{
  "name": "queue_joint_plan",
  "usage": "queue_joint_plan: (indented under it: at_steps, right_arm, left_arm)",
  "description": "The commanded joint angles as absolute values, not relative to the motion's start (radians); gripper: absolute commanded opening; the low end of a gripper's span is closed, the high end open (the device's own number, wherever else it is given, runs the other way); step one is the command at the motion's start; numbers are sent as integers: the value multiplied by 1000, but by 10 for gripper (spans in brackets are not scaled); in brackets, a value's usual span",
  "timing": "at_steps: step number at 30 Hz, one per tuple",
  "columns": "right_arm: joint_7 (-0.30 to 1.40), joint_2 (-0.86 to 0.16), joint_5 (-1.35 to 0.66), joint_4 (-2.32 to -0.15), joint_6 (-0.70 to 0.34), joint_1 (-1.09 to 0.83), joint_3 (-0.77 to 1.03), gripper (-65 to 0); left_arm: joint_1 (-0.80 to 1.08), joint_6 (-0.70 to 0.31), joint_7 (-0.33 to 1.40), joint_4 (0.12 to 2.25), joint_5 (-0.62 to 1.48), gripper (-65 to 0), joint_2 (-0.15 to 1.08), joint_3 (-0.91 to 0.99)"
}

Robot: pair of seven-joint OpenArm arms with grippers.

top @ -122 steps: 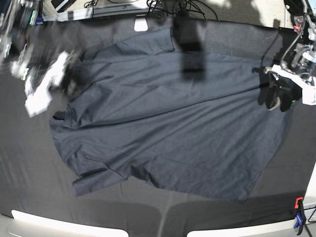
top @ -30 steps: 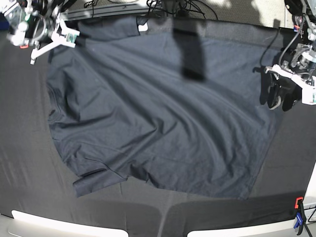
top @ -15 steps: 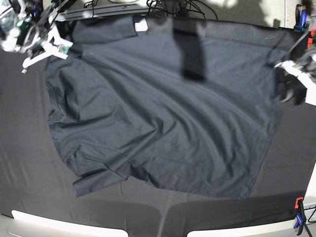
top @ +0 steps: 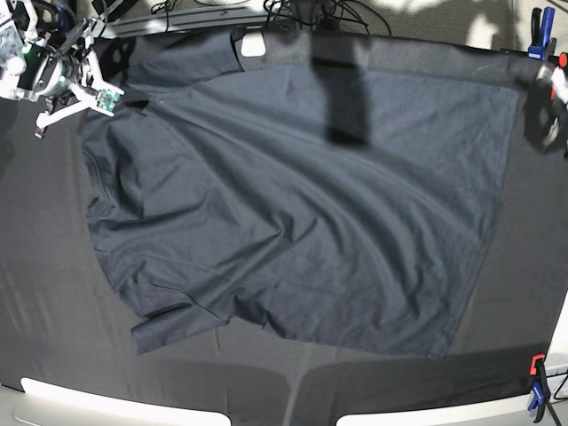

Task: Layout the t-shirt on the table in an organized manner, then fold the t-shirt properly
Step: 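Grasp the shirt's shoulder corner with the left gripper and pull it outward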

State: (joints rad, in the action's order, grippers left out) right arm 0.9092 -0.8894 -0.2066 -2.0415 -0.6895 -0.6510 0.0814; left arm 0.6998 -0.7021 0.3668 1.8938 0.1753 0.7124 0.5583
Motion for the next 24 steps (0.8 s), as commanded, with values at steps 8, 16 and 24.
queue_joint_plan:
  at_steps: [8,16,24]
  right_arm:
    - [914,-906,-203,-2055,-698,-649,93,-650]
    - [924,-906,-202,-2055,-698,-649,93,-650]
    - [950,-906,-202,-2055,-698,-649,93,-650]
  left_arm:
    - [809,-638,283,1925,-210,-431,883,300]
    - [767,-431,318,1925,-392,-430,898,84]
    - [756,-384,290,1924,-504,-431,898,-24]
